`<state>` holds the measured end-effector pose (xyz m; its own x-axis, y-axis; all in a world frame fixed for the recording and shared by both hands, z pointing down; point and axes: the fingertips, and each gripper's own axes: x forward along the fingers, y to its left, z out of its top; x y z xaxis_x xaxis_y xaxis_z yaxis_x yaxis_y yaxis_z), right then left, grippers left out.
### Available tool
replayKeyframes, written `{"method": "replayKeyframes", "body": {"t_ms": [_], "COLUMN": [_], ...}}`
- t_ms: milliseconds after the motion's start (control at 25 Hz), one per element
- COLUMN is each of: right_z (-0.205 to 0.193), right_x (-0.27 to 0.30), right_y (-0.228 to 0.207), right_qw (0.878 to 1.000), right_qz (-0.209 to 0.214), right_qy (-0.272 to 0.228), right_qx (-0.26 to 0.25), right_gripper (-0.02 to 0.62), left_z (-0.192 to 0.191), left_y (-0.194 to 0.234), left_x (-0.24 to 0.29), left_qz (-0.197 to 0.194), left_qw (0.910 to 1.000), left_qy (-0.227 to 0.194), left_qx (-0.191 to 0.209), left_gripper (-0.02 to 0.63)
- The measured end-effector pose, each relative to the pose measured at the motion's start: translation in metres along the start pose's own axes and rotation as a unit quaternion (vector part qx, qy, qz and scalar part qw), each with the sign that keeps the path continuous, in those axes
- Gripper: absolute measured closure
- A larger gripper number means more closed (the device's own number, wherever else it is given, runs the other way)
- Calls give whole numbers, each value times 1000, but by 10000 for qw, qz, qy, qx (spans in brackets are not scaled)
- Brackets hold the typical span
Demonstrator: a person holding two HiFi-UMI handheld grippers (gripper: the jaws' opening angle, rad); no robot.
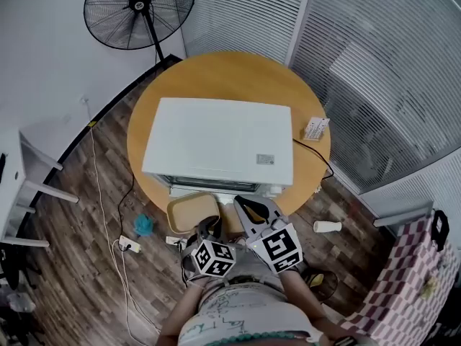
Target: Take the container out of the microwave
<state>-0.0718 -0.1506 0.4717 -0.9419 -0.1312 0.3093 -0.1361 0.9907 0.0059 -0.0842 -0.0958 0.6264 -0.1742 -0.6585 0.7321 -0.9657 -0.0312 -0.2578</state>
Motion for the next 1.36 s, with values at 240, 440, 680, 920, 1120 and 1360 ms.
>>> {"method": "replayKeyframes", "body": {"t_ms": [240,440,680,920,1120,1360], "right_z": [-2,-2,-6,-9,-10,-13], "right_x": [-5,-5,-3,-1,1,2], "right_y": [-4,-6,-4,-6,-8,-9], "right_qw": [10000,10000,10000,9999,9999,9998], "right_qz": [-36,-38,59,78,76,94], "right_qy": [-23,-34,50,108,131,175], "right_qx": [54,53,30,23,45,71], "right_gripper": [603,603,603,603,603,603], "left_z": [1,1,1,2,4,4], "left_y": [-4,-6,-5,-4,-4,-5], "left_x": [-1,0,4,8,10,13], "left_qz": [-27,-51,-60,-61,-98,-119], "left_qw": [10000,10000,10000,9999,9999,9998], "left_qy": [14,42,57,76,77,97], "left_qx": [16,26,11,45,80,113], "left_gripper": [569,569,569,570,569,569]}}
